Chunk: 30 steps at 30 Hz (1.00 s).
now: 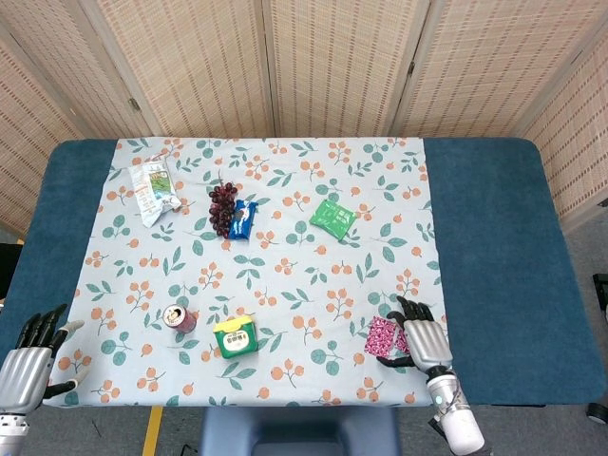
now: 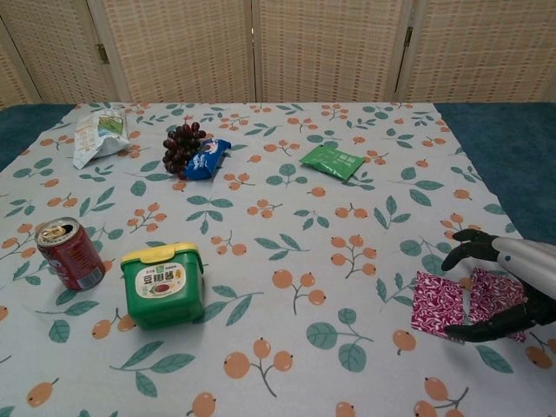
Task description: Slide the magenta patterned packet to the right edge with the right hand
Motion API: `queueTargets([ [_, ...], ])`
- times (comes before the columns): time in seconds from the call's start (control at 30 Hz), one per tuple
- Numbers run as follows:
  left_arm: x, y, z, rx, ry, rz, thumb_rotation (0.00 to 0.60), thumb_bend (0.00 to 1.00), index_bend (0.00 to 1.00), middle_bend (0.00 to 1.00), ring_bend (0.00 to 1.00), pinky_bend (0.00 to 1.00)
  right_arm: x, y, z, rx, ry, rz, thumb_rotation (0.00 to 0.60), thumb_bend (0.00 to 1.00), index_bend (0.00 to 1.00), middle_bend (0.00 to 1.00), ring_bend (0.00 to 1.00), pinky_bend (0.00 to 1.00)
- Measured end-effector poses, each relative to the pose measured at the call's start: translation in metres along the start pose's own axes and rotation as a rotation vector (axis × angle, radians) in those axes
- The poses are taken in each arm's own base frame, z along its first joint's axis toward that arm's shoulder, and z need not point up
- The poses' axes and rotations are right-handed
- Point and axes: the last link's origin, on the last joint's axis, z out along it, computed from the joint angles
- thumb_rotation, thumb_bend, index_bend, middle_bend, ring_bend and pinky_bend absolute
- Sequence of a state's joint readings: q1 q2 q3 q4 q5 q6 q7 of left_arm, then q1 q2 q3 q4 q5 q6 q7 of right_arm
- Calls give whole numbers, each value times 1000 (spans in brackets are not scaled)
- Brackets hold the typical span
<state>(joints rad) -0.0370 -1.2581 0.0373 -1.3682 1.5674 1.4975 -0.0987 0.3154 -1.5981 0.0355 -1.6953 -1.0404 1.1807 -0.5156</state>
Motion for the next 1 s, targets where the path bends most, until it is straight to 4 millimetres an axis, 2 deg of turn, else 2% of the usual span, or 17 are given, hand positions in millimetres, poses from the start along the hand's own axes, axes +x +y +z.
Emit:
queueTargets([
  [1.0, -5, -4, -1, 3, -10, -12, 600, 239, 248, 69, 90, 0, -18, -8, 8, -7, 37, -85, 393, 156, 234, 61, 0, 0],
])
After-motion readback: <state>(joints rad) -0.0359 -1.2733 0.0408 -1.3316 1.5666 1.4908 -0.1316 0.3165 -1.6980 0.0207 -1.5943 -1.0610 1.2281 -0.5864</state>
